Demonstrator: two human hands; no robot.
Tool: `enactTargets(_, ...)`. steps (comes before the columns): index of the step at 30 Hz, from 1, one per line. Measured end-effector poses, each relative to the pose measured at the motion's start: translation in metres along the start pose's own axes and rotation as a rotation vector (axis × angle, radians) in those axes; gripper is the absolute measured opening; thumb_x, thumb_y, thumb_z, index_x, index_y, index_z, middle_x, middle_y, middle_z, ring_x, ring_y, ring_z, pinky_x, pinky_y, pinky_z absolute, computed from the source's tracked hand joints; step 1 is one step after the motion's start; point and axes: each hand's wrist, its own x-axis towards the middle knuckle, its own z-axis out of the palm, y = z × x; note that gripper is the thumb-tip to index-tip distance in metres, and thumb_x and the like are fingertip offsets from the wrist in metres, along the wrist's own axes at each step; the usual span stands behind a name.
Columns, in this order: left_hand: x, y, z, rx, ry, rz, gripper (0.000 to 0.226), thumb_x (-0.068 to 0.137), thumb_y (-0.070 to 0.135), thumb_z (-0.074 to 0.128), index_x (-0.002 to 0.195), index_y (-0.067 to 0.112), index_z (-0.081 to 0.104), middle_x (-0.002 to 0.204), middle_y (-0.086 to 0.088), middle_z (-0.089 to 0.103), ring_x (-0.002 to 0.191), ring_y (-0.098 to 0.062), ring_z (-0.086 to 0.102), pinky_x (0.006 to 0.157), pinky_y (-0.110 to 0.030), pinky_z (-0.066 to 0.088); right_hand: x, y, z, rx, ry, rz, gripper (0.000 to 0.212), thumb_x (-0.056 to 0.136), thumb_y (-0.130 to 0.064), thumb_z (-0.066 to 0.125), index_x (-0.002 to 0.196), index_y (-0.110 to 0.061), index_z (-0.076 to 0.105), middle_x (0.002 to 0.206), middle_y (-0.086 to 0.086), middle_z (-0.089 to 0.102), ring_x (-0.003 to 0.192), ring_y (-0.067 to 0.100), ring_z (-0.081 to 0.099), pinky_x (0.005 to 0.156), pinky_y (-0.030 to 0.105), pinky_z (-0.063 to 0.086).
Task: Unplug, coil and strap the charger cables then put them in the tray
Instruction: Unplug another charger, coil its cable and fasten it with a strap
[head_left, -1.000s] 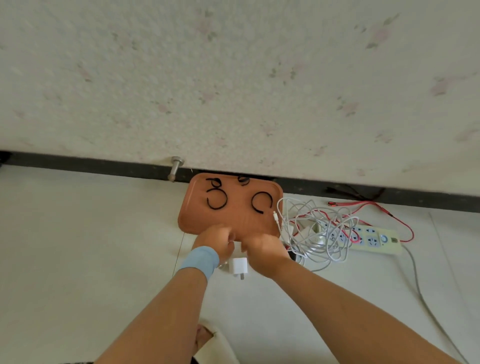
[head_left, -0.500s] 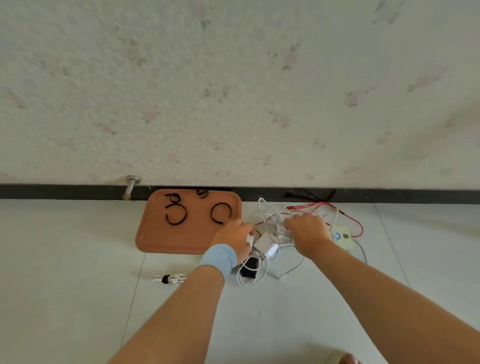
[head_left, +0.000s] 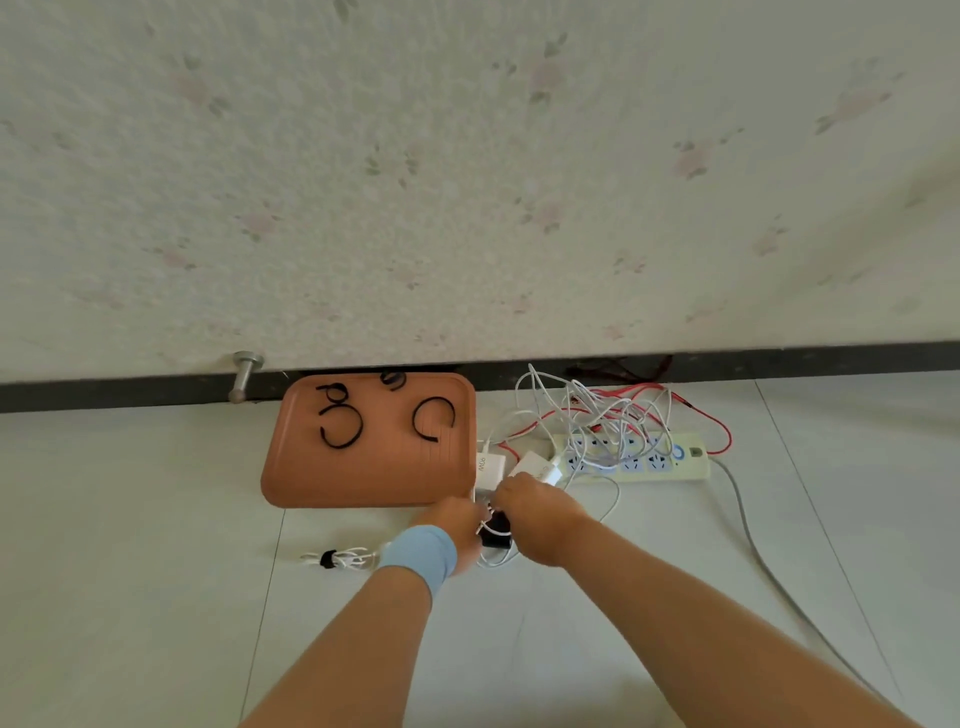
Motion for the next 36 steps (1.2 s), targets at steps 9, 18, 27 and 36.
enactTargets(9,0.012,-0.009,0.022,-0.067,0.080,0.039,0.029,0.095,0.022,0.048,0.122,0.025,0.058,0.130,-0.001,0.058,0.116,-0.026,0.057,0.100,-0.035,0.046,0.016,0.020,0.021,-0.154,0.008,0.130,0.088,0.087,-0.003,0.063,0.158,-0.019,0.015,0.167,0.012,0.001,0.142,0.033,0.035,0.105,0.041,0.046)
enactTargets(18,0.017,0.011,-0.013,-0.358,0.244,-0.002,0.030,0.096,0.009,0.044,0.115,0.024,0.062,0.115,0.000,0.063,0.101,-0.022,0.060,0.089,-0.038,0.052,0.029,0.032,-0.004,-0.412,-0.017,0.089,0.064,0.083,-0.015,0.073,0.142,-0.012,0.046,0.136,0.011,0.043,0.111,0.029,0.058,0.088,0.038,0.049)
enactTargets(27,-0.018,0.034,-0.065,-0.823,0.219,-0.014,0.055,0.090,0.015,0.060,0.140,0.027,0.040,0.124,0.007,0.057,0.109,-0.017,0.059,0.094,-0.030,0.047,-0.012,0.044,-0.071,0.114,0.174,0.087,0.067,0.075,-0.024,0.077,0.130,-0.022,0.038,0.126,0.004,0.049,0.104,0.031,0.062,0.082,0.042,0.054)
enactTargets(36,-0.083,0.064,-0.162,-0.616,0.306,0.074,0.066,0.084,0.028,0.074,0.142,0.021,0.042,0.127,-0.002,0.062,0.113,-0.021,0.060,0.094,-0.029,0.046,-0.089,0.028,-0.162,0.160,0.380,0.047,0.065,0.080,-0.030,0.075,0.137,-0.034,0.044,0.127,0.003,0.042,0.107,0.026,0.058,0.095,0.042,0.052)
